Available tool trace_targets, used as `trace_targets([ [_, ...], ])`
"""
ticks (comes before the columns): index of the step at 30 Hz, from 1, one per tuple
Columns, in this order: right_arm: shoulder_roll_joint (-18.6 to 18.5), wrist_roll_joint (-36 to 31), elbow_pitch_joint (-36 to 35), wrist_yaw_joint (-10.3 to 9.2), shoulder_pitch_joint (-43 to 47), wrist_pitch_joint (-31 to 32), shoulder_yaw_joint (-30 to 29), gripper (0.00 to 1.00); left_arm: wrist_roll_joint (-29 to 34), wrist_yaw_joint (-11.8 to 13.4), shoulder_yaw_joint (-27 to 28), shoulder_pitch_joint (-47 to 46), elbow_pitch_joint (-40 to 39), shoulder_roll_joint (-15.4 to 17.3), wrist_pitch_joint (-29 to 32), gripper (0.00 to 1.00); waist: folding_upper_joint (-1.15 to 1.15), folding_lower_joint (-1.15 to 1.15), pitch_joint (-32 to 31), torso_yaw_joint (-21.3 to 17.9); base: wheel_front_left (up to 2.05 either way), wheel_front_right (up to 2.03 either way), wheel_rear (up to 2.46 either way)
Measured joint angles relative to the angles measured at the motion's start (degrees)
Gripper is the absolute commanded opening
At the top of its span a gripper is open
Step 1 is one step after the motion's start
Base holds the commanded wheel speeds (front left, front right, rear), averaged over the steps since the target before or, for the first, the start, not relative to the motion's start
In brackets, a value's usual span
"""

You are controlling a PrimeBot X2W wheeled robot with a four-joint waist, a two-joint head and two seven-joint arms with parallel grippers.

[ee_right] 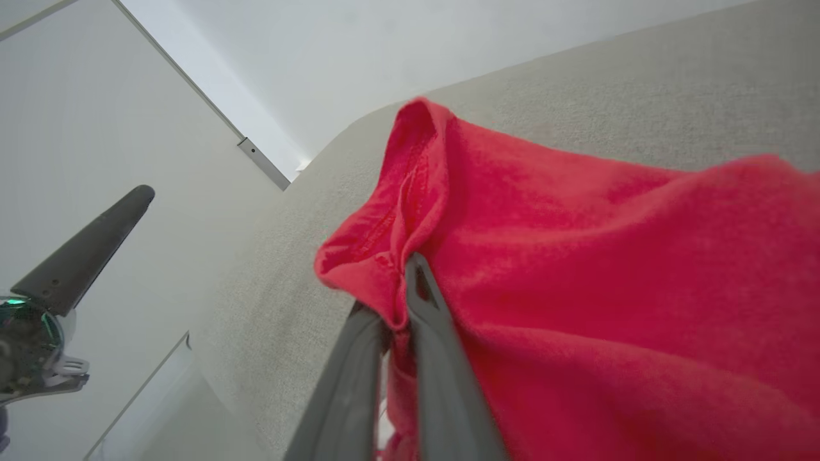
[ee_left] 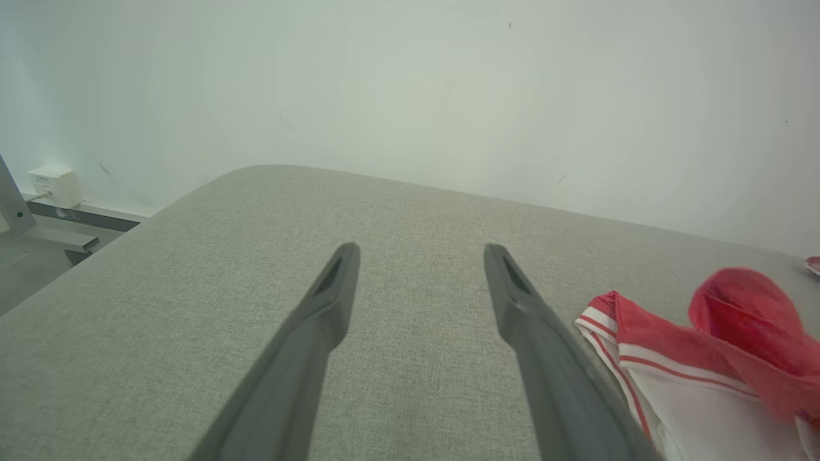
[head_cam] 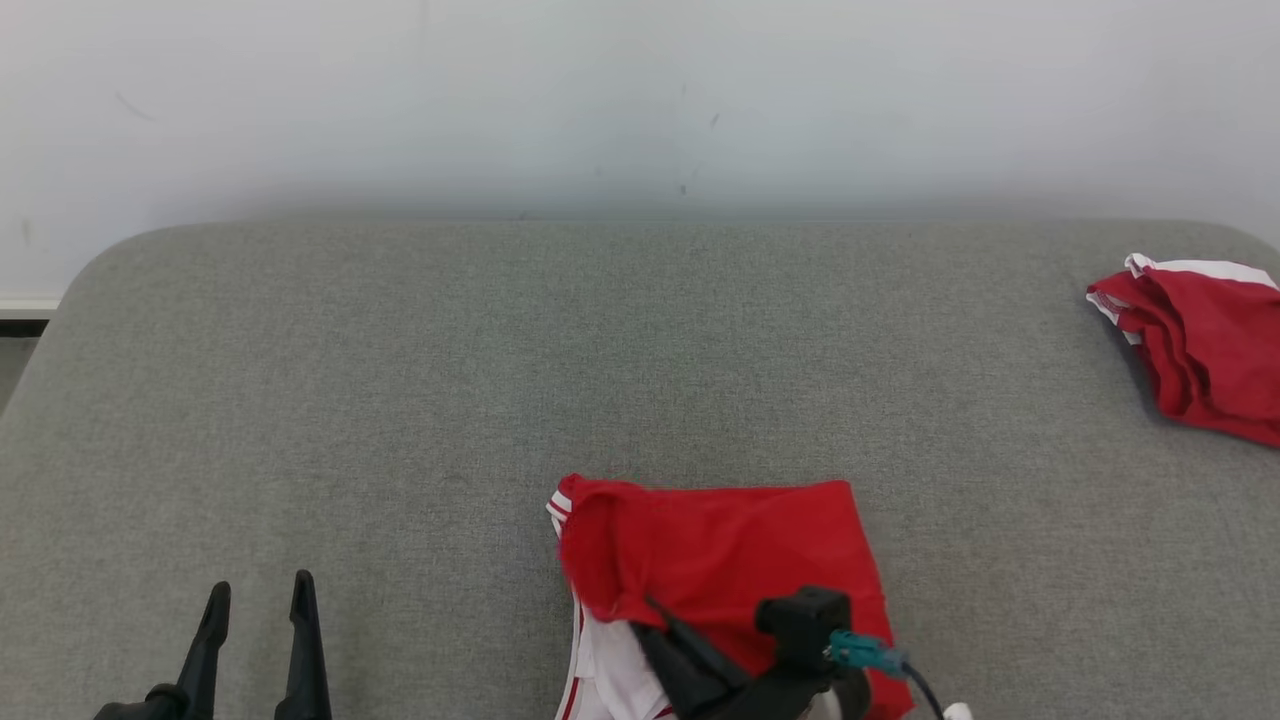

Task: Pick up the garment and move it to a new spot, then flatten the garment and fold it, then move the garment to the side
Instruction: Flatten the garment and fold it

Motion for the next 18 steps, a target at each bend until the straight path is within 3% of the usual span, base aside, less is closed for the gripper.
trace_targets([
  [1,0.0,0.9,-0.4,0.00,-0.1,-0.2,1.5,0.66,0.0,0.0,-0.1,0.0,0.1,0.0,0.0,1.00,0.00,0.00,0.0,0.0,0.00,0.00,0.00],
  [2,0.1,1.9,-0.7,0.00,-0.2,-0.5,2.7,1.00,0.0,0.1,-0.2,-0.1,0.3,0.0,0.0,1.00,0.00,0.00,-0.1,0.0,0.00,0.00,0.00],
  [9,0.1,-1.1,-1.5,0.00,-3.3,-1.6,0.9,1.00,-0.6,0.3,0.0,0.2,0.4,0.0,0.0,1.00,0.00,0.00,-1.0,-1.3,0.00,0.00,0.00],
  [15,-4.4,-7.4,-9.1,0.00,-2.9,-1.8,-9.3,1.00,-0.6,0.3,0.7,0.7,-0.2,0.0,0.0,1.00,0.00,0.00,-1.7,-2.7,0.00,0.00,0.00],
  [18,-6.9,-12.1,-14.9,0.00,1.3,-2.0,-18.2,1.00,-0.4,0.3,1.2,0.8,-1.0,0.0,0.0,1.00,0.00,0.00,-2.0,-3.9,0.00,0.00,0.00],
])
